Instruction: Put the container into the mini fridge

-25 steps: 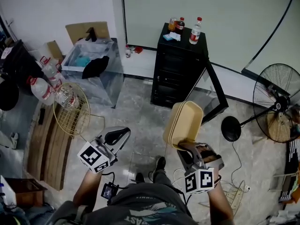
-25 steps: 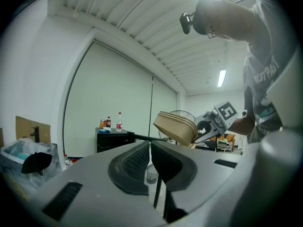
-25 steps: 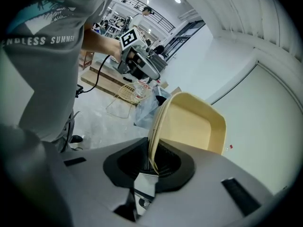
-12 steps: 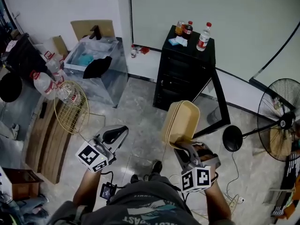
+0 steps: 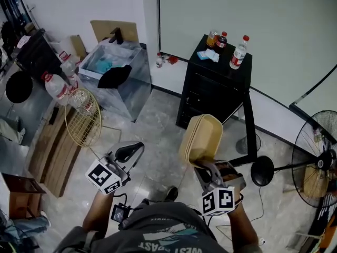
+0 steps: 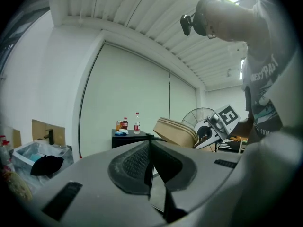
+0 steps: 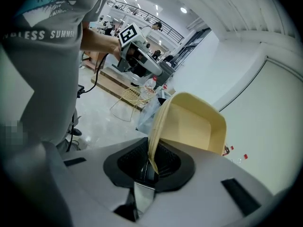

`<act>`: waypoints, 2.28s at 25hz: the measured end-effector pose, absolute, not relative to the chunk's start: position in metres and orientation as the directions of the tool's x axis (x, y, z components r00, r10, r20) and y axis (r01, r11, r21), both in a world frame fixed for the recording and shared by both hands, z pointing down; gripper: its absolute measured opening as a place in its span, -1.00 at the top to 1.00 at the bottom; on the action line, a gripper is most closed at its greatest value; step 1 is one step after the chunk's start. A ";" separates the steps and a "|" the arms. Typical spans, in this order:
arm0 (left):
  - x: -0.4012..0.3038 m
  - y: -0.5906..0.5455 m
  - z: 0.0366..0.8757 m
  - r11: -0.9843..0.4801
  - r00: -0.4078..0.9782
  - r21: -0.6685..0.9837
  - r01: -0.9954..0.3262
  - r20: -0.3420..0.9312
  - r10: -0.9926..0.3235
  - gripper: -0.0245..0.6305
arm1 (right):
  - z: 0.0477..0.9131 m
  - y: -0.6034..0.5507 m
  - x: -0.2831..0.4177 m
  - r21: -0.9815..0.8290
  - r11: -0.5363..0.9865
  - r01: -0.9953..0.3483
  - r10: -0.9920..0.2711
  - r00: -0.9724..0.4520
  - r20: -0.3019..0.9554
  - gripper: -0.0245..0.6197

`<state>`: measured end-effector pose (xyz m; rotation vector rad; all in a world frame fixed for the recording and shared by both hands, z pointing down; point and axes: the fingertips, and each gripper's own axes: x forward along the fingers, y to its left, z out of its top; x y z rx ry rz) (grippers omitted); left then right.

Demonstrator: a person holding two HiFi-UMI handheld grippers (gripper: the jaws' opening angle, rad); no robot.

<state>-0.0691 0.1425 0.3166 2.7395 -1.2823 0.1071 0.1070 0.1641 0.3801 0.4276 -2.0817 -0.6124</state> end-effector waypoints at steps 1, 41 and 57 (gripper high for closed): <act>-0.067 0.140 0.316 -0.628 0.632 0.070 -0.775 0.113 -0.767 0.85 | 0.380 0.159 0.109 0.570 0.819 -0.064 -0.508 -0.543 0.668 0.75; -0.073 -0.018 0.320 -0.814 0.821 0.108 -0.571 0.061 -0.568 0.85 | 0.403 0.067 0.086 0.532 0.802 -0.272 -0.597 -0.355 0.719 0.75; -0.071 -0.067 0.334 -0.889 0.900 0.143 -0.434 0.040 -0.433 0.85 | 0.419 0.031 0.076 0.542 0.769 -0.338 -0.627 -0.240 0.741 0.75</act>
